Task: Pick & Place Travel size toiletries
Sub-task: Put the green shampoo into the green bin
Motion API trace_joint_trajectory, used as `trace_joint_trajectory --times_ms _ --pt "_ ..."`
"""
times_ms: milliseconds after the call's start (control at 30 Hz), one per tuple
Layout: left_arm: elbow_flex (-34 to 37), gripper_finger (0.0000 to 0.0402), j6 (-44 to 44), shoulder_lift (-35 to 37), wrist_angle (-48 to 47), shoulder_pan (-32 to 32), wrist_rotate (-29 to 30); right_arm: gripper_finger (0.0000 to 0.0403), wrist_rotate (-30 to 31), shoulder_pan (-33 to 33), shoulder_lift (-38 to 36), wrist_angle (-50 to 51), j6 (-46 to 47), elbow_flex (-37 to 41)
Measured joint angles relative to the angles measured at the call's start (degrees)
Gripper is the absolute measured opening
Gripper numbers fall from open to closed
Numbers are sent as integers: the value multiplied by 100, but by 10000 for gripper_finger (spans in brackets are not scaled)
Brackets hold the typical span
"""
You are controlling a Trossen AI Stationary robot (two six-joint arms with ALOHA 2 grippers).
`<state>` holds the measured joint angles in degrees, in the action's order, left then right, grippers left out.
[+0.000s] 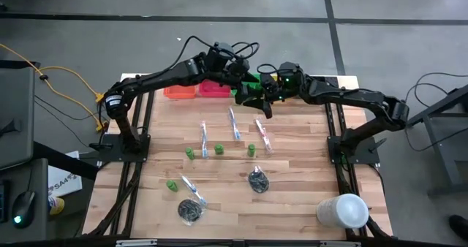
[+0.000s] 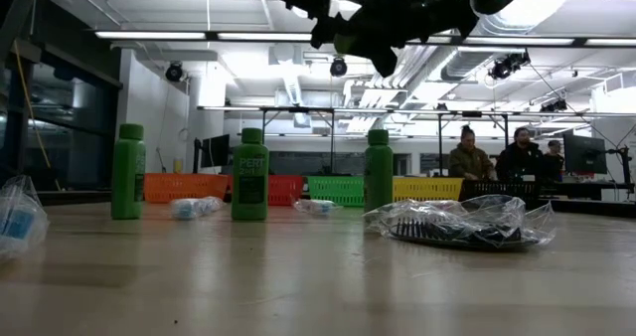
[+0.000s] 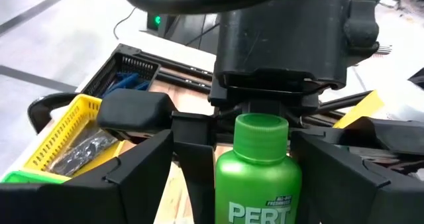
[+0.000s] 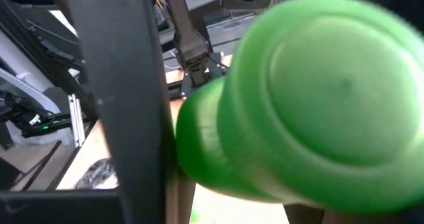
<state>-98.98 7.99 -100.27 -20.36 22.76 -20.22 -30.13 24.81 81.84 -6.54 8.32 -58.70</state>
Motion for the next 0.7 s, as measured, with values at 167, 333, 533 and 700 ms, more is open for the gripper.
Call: trace_joint_trajectory --times_ms 167,333,533,700 --pt "0 299 33 2 -62 -46 -62 165 -13 -7 0 18 42 0" --pt "0 263 86 2 -63 -141 -90 165 -27 -6 0 32 63 0" --pt "0 195 131 4 -24 -179 -213 165 -52 -10 0 96 23 2" --pt "0 158 144 -2 -30 -184 -338 165 -46 -15 0 181 -30 2"
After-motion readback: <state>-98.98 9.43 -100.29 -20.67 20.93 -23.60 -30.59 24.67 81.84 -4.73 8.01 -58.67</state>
